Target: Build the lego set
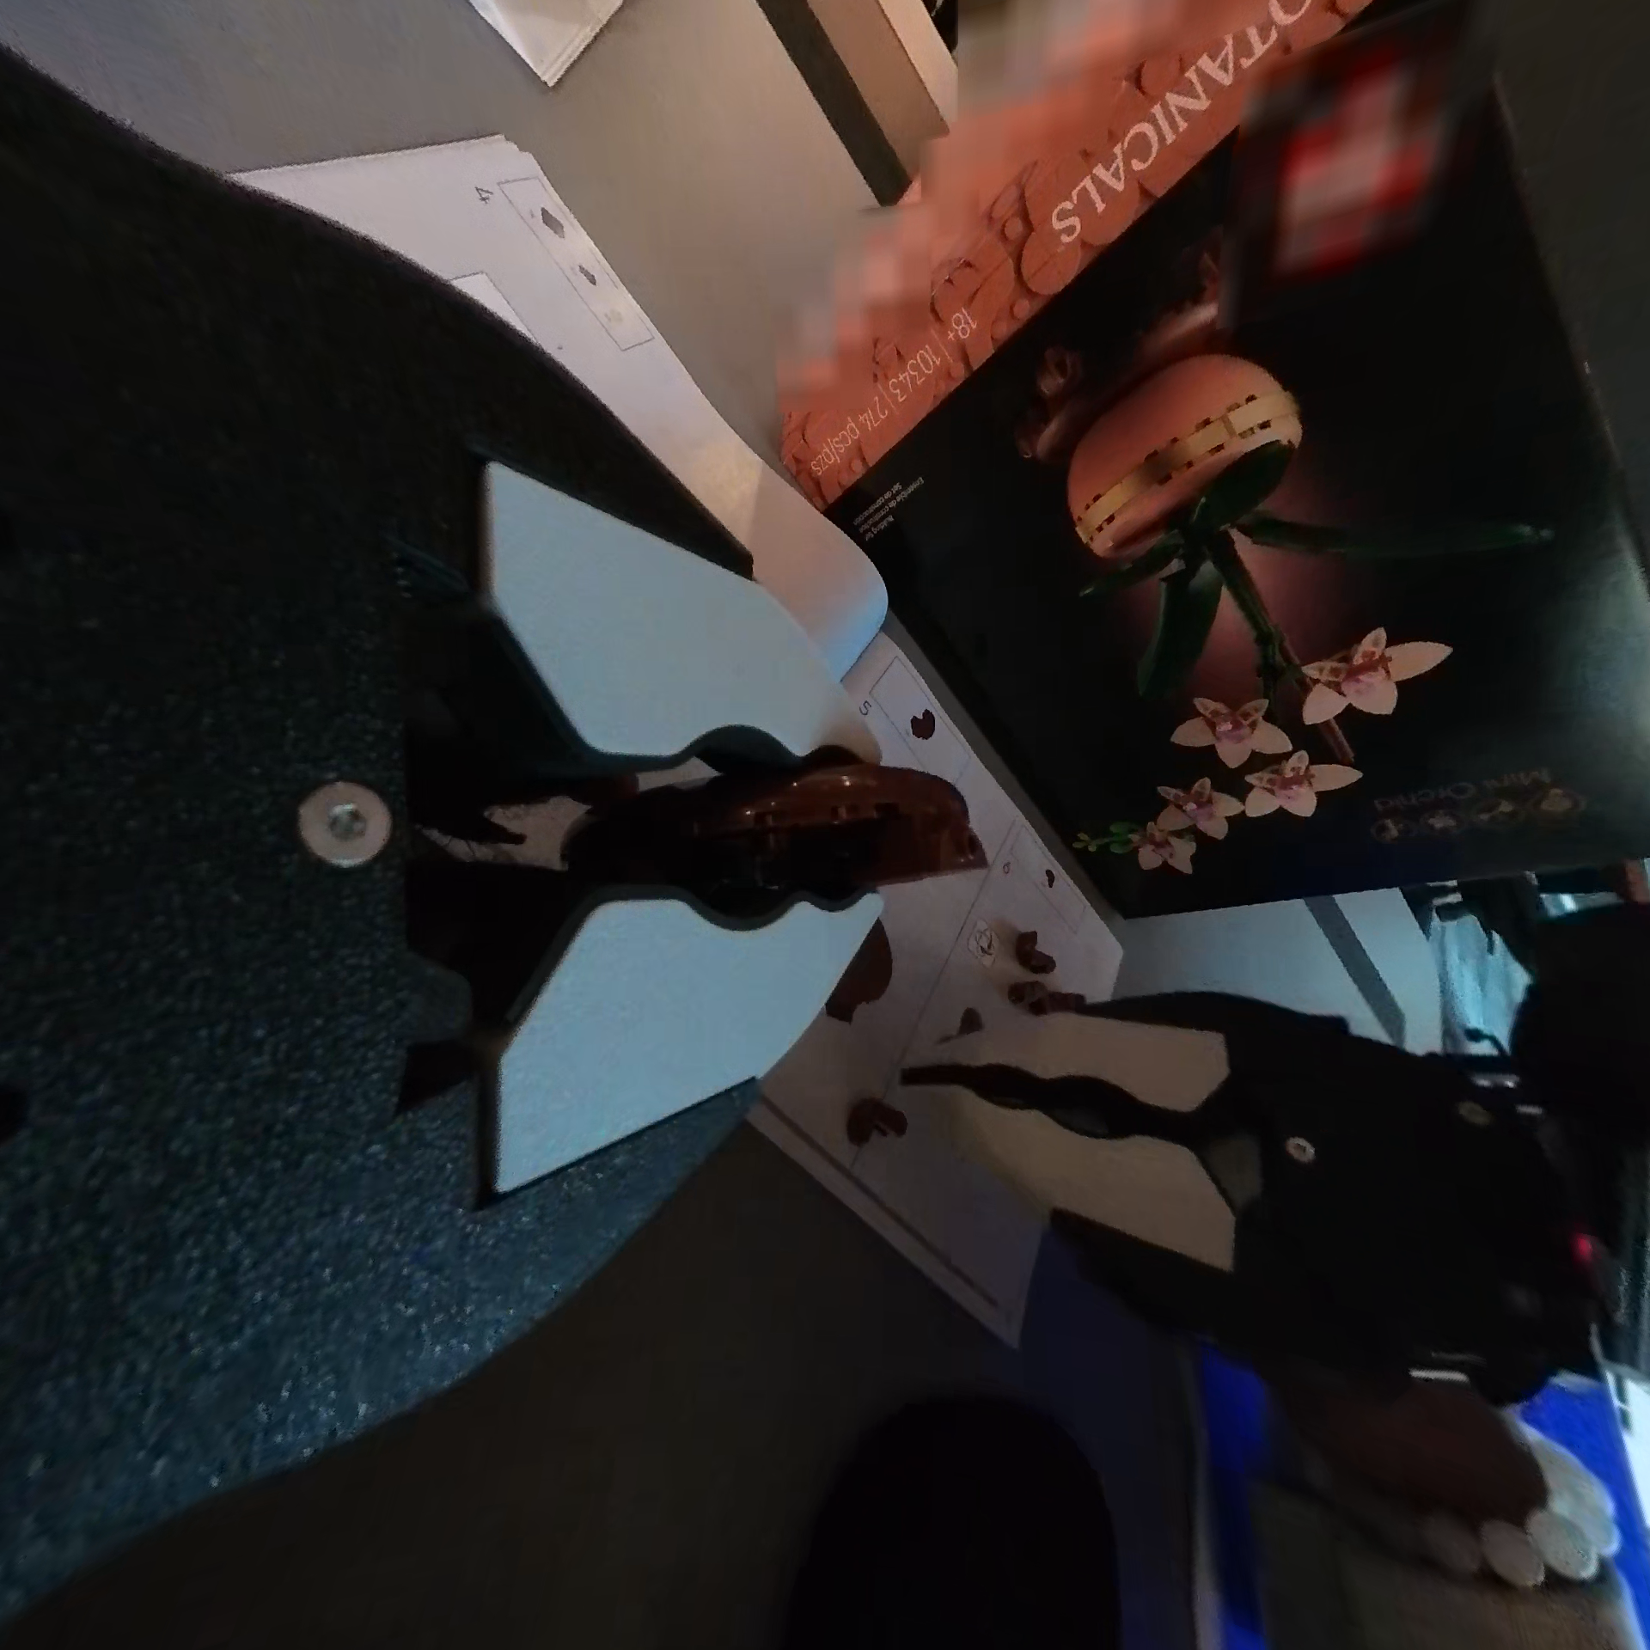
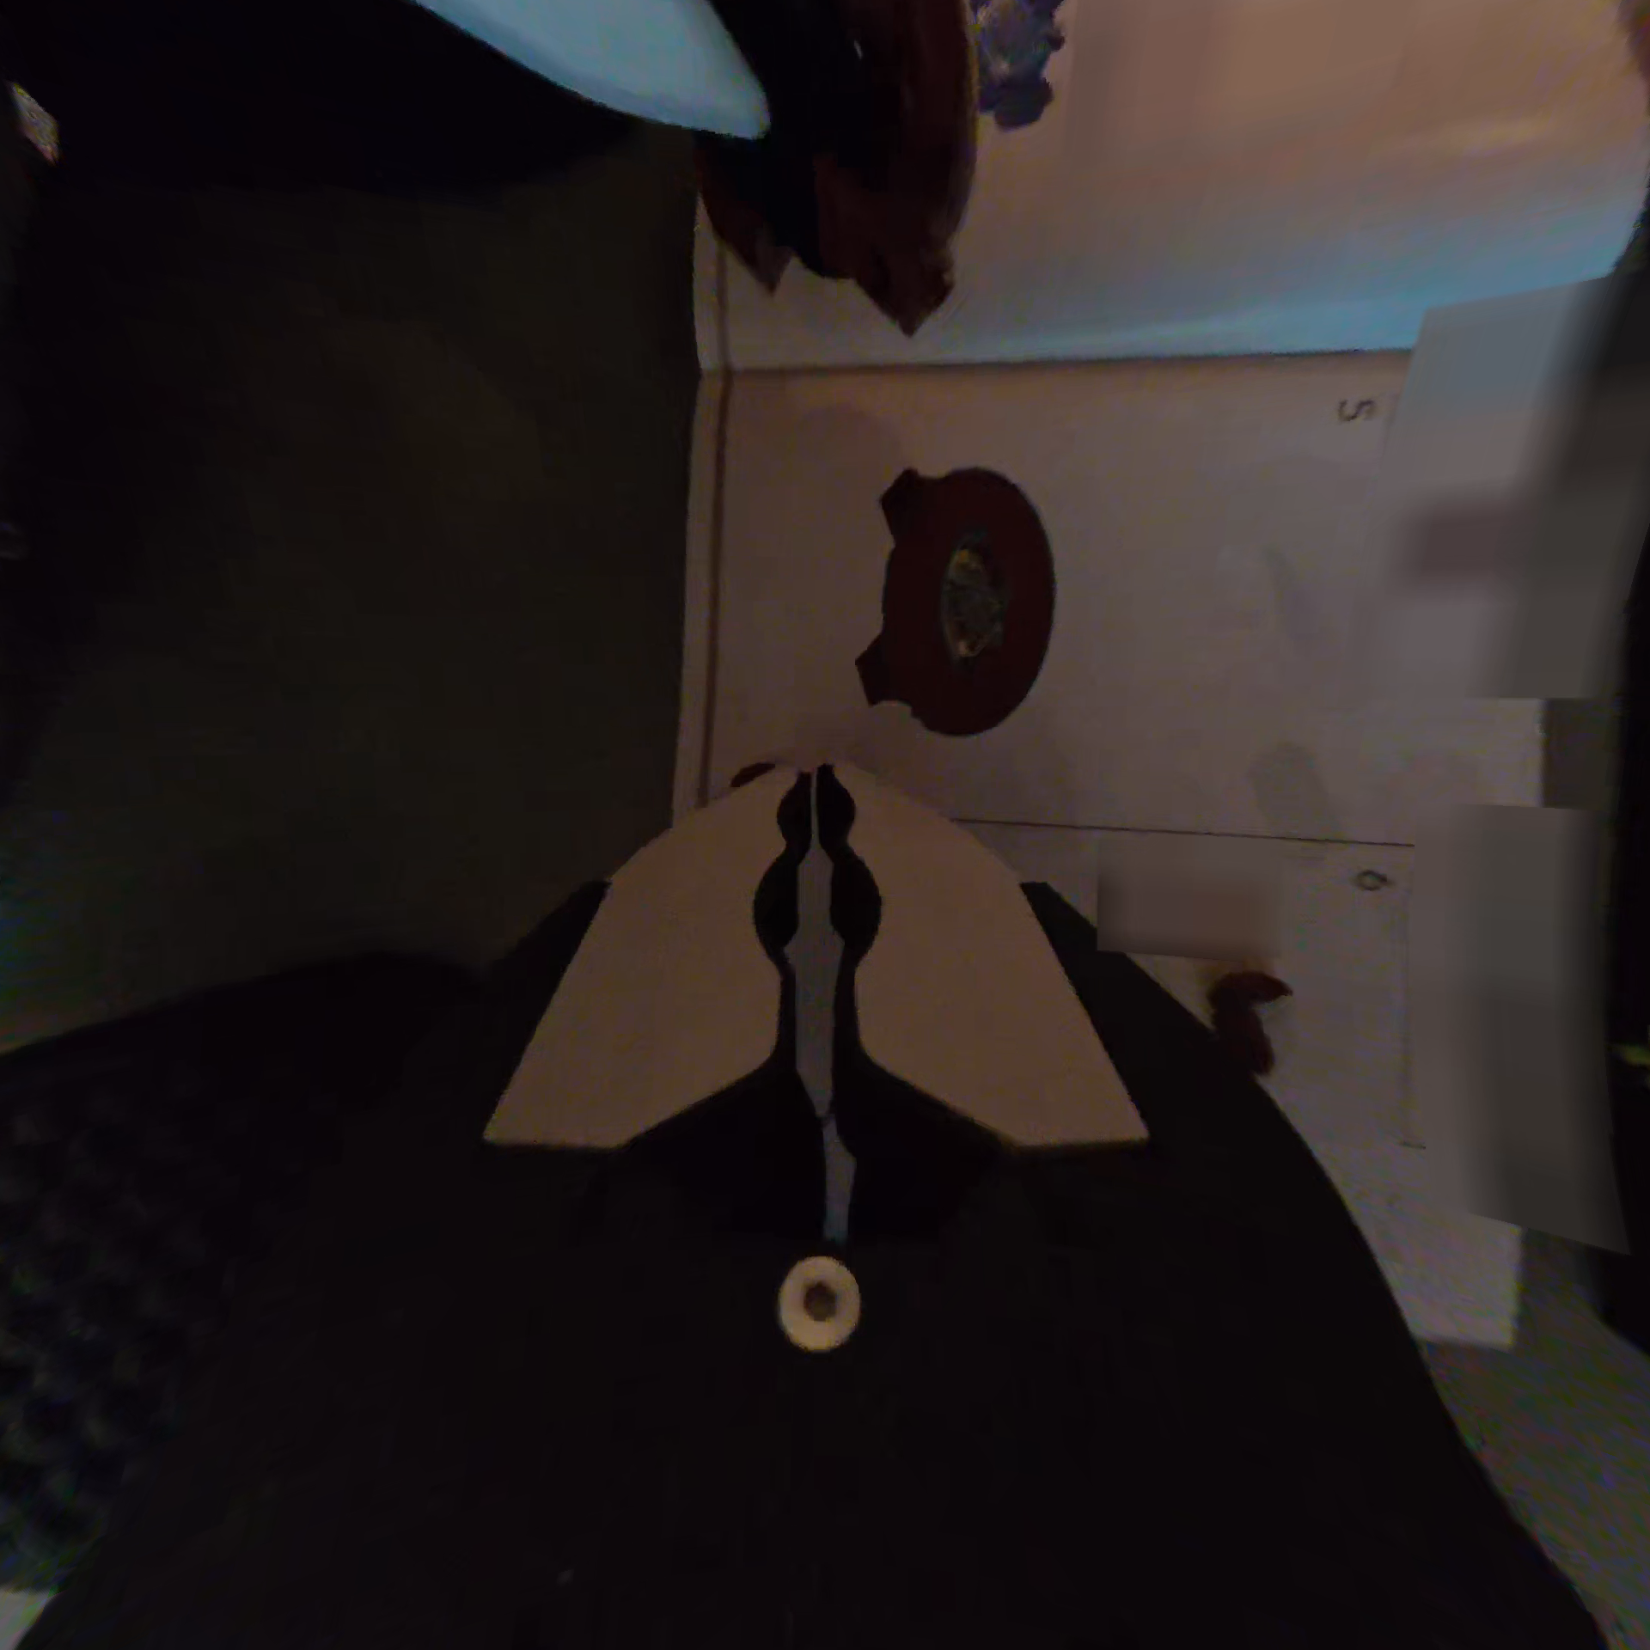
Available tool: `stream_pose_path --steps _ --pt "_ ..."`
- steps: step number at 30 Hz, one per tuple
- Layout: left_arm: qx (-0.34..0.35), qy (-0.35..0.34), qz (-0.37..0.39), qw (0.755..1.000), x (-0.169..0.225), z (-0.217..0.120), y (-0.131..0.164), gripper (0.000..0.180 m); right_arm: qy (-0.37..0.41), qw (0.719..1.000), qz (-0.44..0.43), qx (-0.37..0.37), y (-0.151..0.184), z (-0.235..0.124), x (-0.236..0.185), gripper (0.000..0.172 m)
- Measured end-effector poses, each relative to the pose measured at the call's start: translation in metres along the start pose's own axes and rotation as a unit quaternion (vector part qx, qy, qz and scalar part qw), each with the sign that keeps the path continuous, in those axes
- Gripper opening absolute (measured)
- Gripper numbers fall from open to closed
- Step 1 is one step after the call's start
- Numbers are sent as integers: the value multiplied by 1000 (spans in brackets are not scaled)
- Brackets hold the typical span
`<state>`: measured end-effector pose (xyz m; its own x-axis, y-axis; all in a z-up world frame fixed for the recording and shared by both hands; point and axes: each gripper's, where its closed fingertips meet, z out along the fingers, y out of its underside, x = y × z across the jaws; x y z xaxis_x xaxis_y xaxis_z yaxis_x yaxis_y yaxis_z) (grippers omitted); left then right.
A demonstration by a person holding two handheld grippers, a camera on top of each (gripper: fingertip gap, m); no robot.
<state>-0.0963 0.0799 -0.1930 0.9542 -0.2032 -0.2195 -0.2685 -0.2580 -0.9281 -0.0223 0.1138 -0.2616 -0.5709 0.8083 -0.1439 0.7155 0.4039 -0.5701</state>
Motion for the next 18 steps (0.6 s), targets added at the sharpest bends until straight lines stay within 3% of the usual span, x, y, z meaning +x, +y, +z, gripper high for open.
stream_pose_path --steps 9,14,18 --pt "-2 5 0 1000 1 1 1 21 60 996 55 19 11 0 -23 1" --pt "-5 5 4 1000 2 2 2 21 35 998 56 14 18 -12 -38 13" --pt "-2 4 5 1000 1 1 1 21 -24 999 -24 -31 11 -25 -34 22"
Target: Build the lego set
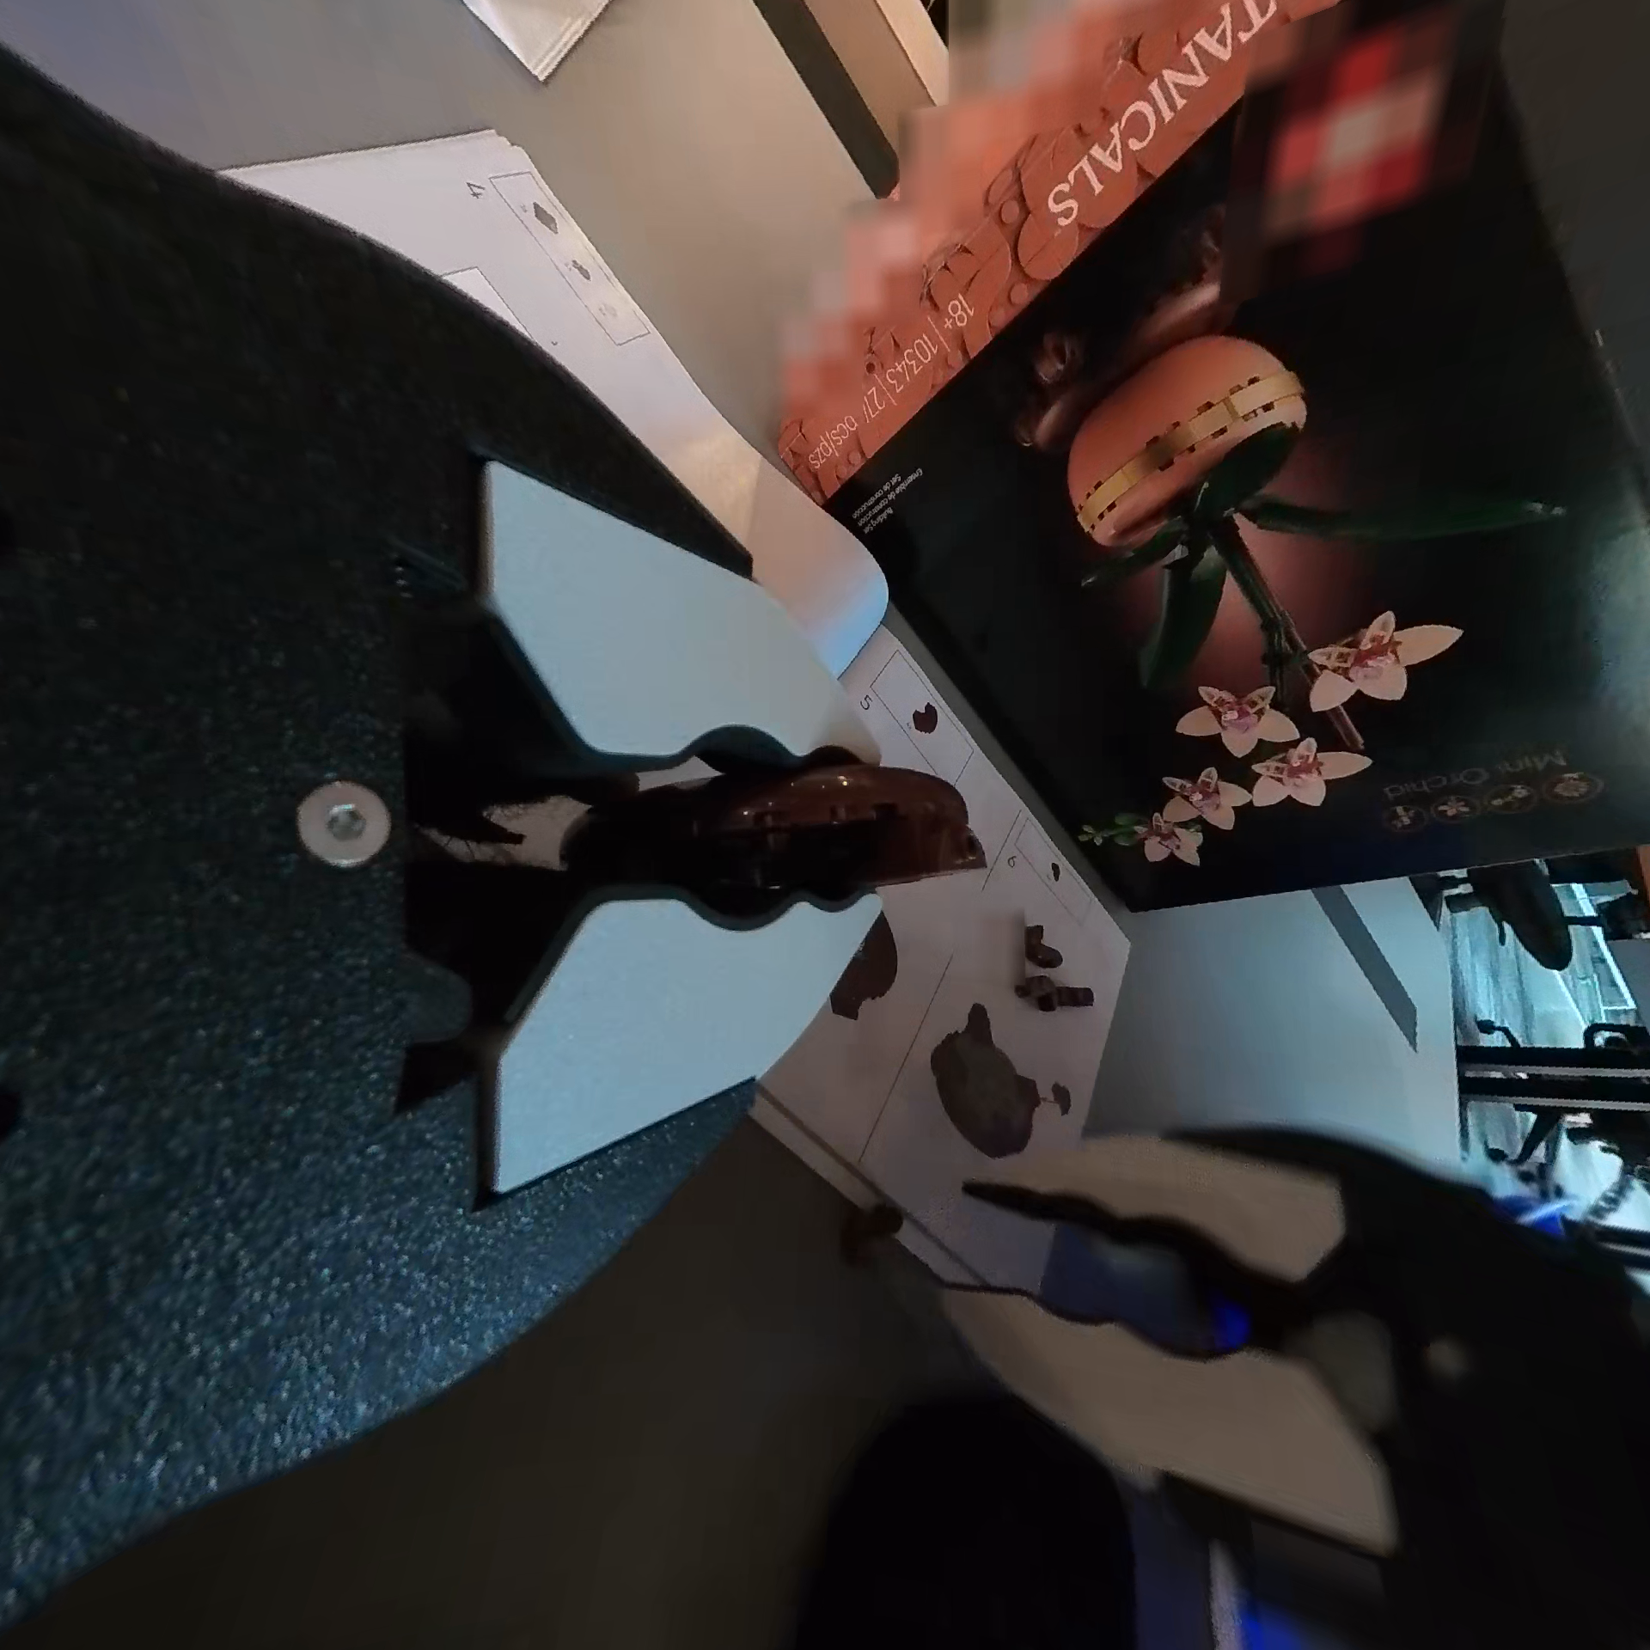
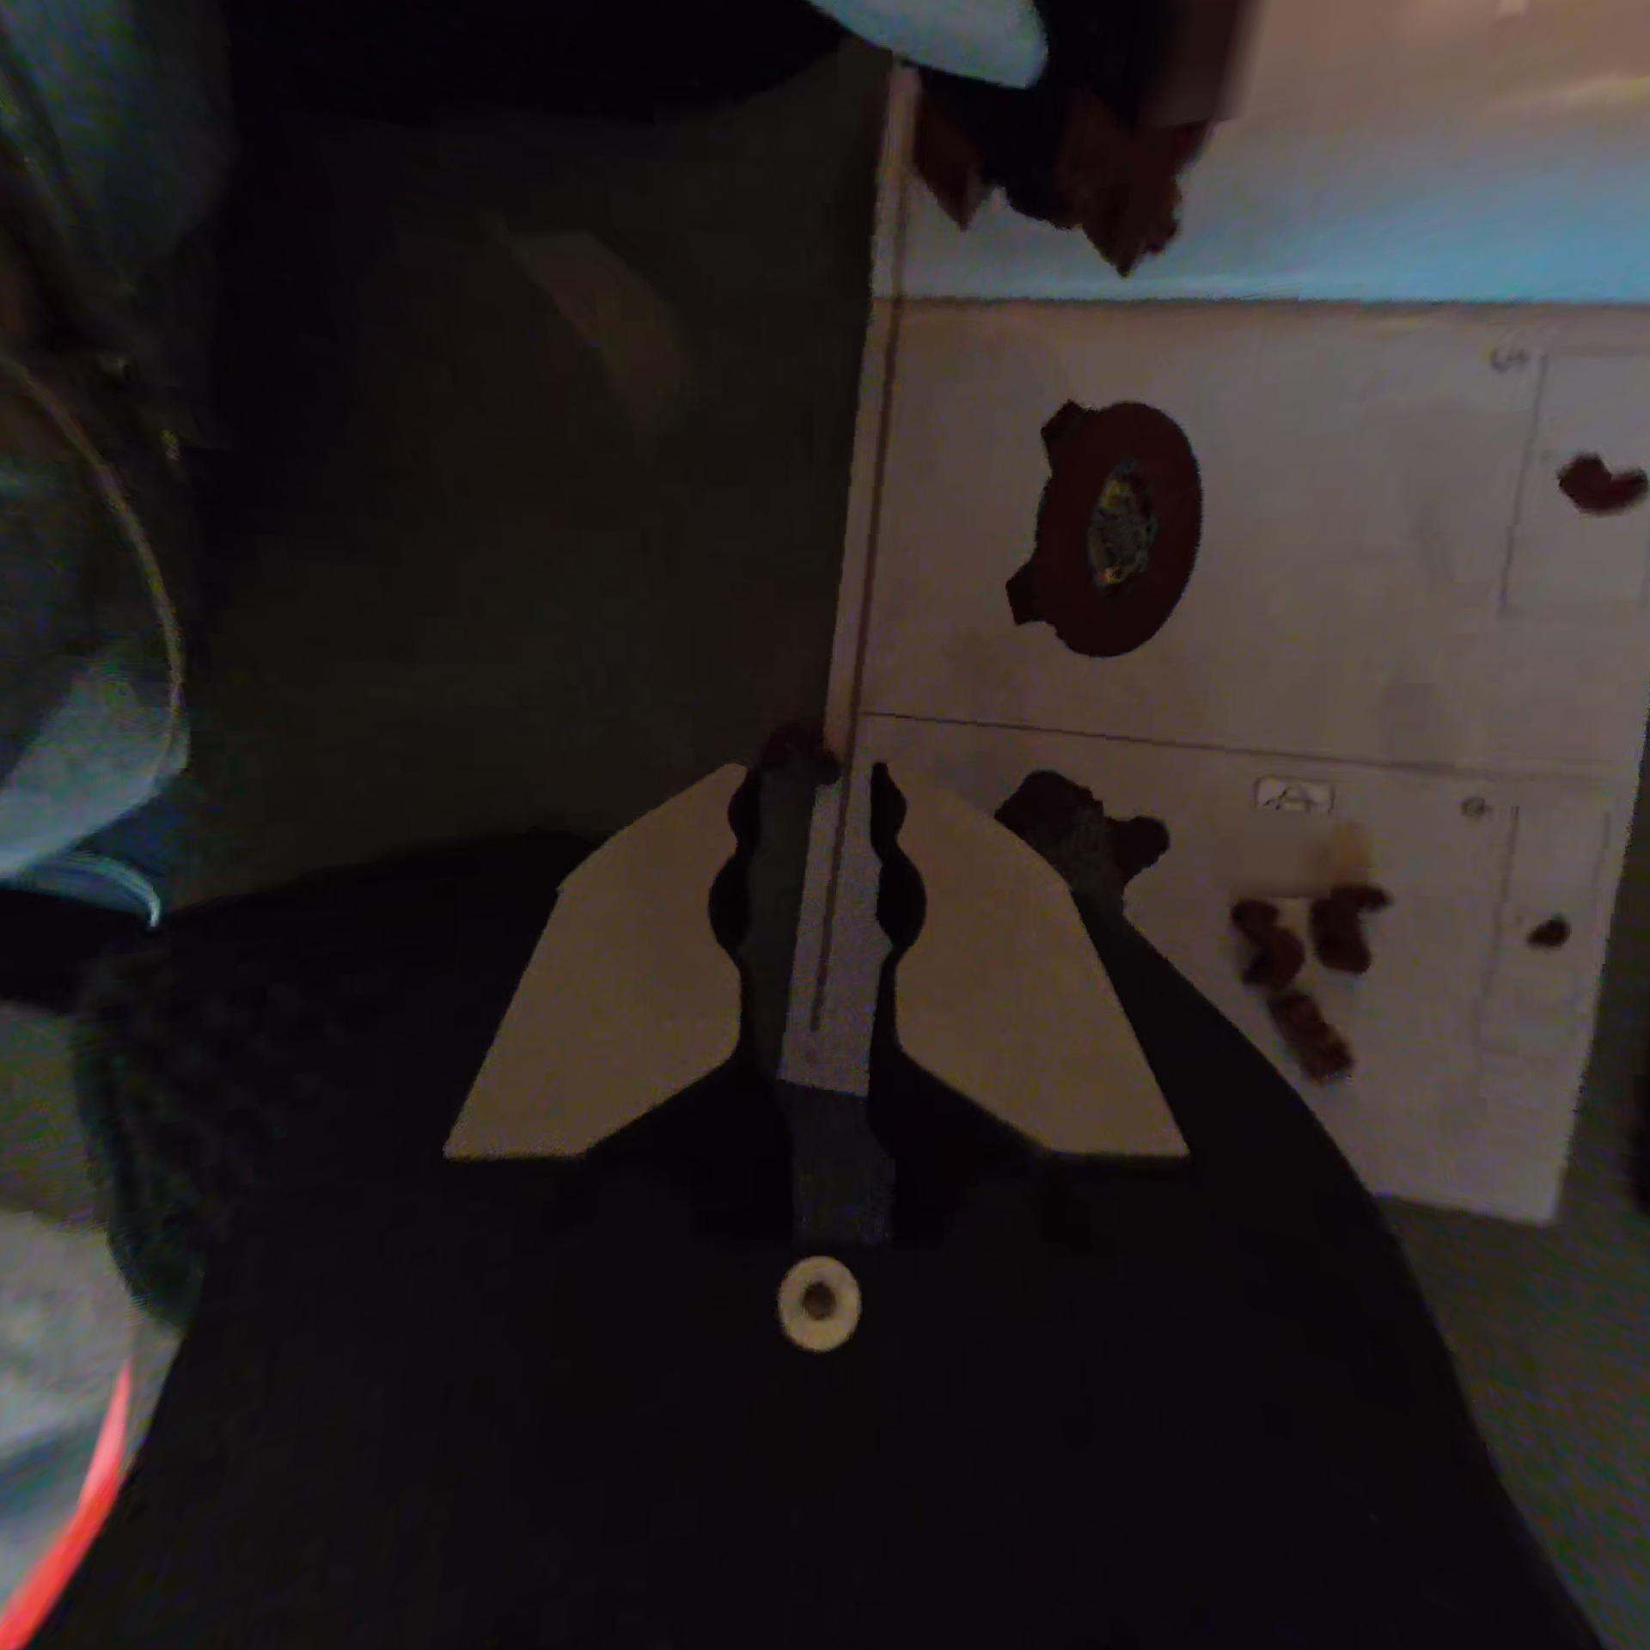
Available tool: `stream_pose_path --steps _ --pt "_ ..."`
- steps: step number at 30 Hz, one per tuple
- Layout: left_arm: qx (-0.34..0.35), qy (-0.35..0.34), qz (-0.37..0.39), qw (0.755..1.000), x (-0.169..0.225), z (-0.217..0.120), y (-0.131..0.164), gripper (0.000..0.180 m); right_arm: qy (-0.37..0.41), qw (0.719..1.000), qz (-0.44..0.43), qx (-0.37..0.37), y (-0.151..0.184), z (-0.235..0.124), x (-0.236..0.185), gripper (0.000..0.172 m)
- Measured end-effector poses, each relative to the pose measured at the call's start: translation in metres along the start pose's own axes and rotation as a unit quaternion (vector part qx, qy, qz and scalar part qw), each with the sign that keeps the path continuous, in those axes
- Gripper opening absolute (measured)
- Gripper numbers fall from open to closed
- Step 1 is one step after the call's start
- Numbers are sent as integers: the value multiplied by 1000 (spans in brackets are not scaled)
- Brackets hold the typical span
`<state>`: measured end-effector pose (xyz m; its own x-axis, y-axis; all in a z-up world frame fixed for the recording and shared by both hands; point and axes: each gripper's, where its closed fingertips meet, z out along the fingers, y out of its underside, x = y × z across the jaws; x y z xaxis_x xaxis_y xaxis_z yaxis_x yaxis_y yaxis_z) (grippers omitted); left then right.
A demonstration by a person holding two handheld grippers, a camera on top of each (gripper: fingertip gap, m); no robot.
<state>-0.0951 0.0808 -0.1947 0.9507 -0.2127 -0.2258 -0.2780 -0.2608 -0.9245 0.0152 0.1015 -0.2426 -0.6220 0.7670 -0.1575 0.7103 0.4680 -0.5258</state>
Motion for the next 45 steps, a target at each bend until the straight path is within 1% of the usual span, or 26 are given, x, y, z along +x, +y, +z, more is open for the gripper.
stream_pose_path --steps 2,5,9,10,12,17,20,22,23,24,25,26,27,28,29,30,31,32,34,35,36,39,40,42,43,45 --pt "2 0 -2 1000 -1 0 0 21 -58 997 -49 -26 -5 0 1 16" --pt "4 0 -4 1000 -1 -1 -1 21 -149 980 -116 -56 -13 9 -2 4" --pt "6 0 -7 1000 -2 -1 -1 21 -245 951 -139 -130 -6 24 -14 5" --pt "6 0 -7 1000 -2 -1 -1 21 -253 945 -143 -154 0 26 -16 6" --pt "7 1 -7 1000 -1 -1 -1 21 -245 936 -165 -193 15 28 -16 5" --pt "9 4 -10 1000 -2 -1 -2 21 -160 964 -159 -143 16 28 -11 0" --pt "10 1 -10 1000 -2 -2 -2 21 -51 993 -102 -37 -5 16 3 0" --pt "13 -2 -15 1000 -4 -2 -3 21 51 995 -44 78 -30 -7 19 0" --pt "15 -4 -17 1000 -5 -3 -3 21 124 980 -35 153 -45 -28 29 0" --pt "18 -5 -20 1000 -5 -3 -4 21 201 947 -36 247 -62 -59 35 0" --pt "22 -6 -22 1000 -6 -4 -5 21 265 897 -43 350 -80 -97 31 0" --pt "25 -7 -24 999 -7 -5 -5 21 315 837 -56 444 -93 -135 19 2" --pt "28 -8 -26 999 -8 -5 -6 21 366 774 -66 513 -99 -169 5 6" --pt "30 -9 -28 999 -8 -5 -6 21 413 712 -74 563 -101 -195 -9 19" --pt "31 -9 -29 999 -8 -5 -6 21 447 660 -92 597 -103 -213 -24 47" --pt "31 -9 -29 999 -9 -4 -6 21 455 644 -114 604 -108 -218 -36 68" --pt "31 -9 -28 999 -8 -5 -6 21 456 650 -118 596 -113 -218 -41 89" --pt "32 -10 -26 999 -8 -5 -7 21 465 661 -116 578 -118 -219 -42 87" --pt "35 -13 -21 999 -8 -5 -7 21 478 697 -132 518 -121 -211 -40 85" --pt "36 -13 -20 999 -8 -5 -8 21 474 722 -157 480 -121 -203 -41 35" --pt "38 -14 -19 999 -8 -6 -8 21 447 755 -180 445 -121 -189 -41 8" --pt "44 -17 -25 999 -9 -7 -9 21 291 888 -190 301 -96 -123 -36 4" --pt "46 -18 -28 998 -10 -7 -10 21 242 915 -198 255 -85 -100 -36 7" --pt "51 -19 -35 998 -12 -8 -11 21 153 955 -198 160 -57 -59 -37 18" --pt "52 -19 -37 998 -12 -8 -11 21 116 967 -199 108 -41 -41 -36 27" --pt "55 -19 -38 998 -13 -9 -12 21 82 971 -222 16 -12 -14 -30 34"
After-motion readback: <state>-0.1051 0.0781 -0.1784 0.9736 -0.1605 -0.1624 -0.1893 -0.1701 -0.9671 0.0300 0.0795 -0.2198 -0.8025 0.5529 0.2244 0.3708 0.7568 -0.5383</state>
